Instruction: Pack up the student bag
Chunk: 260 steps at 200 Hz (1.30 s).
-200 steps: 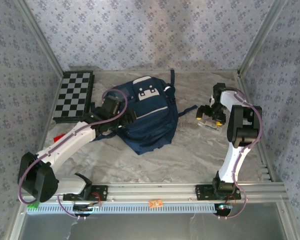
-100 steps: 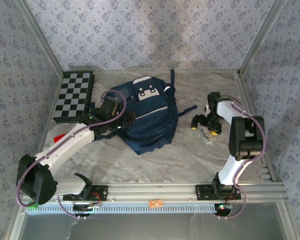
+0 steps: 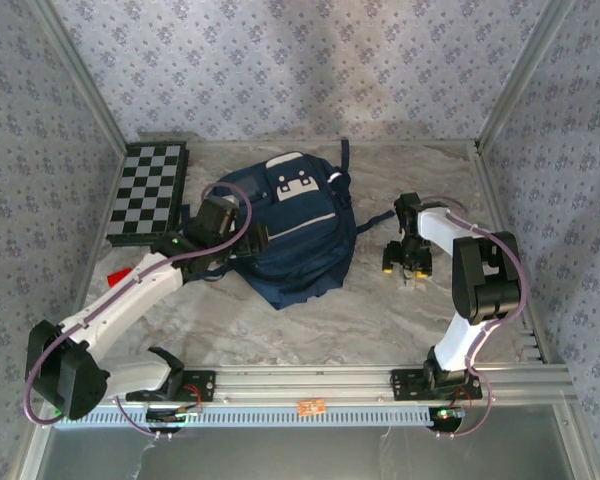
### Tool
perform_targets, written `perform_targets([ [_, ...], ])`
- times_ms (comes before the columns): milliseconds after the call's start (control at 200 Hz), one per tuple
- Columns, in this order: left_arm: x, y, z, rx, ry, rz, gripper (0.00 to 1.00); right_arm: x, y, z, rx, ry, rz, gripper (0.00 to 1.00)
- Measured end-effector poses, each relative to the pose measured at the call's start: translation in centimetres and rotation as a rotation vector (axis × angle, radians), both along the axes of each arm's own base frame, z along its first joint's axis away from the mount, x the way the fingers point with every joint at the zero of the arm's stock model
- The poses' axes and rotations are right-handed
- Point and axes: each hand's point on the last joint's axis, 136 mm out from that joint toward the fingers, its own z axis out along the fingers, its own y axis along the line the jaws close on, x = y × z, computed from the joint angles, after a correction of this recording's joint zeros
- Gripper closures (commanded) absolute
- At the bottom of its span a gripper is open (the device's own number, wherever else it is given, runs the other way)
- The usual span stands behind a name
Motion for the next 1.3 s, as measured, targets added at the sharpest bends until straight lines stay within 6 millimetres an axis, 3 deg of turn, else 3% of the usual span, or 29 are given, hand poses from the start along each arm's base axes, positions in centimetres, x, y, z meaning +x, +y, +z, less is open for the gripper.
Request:
perform_targets([
  [355,-0.8,-1.1,0.0,0.09,-0.047,-0.117,0.12,-0.4,-0.1,-0.4,-0.008,0.007,-0.008,0.49],
  [520,-0.8,-1.7,0.2,0.169,-0.067,-0.179,0.11,-0.3,-0.1,0.0,-0.006,-0.009,-0.007,0.53],
  [690,-0.9,-3.8,1.1,0.243,-0.118,-0.286,0.11,0.2,0.1,2.5,0.009,-0.093,-0.003,0.54],
  [975,-2.1,-8.0,-0.5,0.337,-0.128,-0.528,0.11,-1.3,2.9,7.6,0.071,-0.211,0.074,0.55],
  [1139,-2.4,-10.6,-1.8,0.402,-0.133,-0.646,0.11,-2.7,4.4,8.6,0.105,-0.209,0.104,0.55],
  [1299,-0.7,-10.9,-2.3,0.48,-0.165,-0.64,0.16,-3.7,5.4,9.0,0.125,-0.196,0.125,0.56],
])
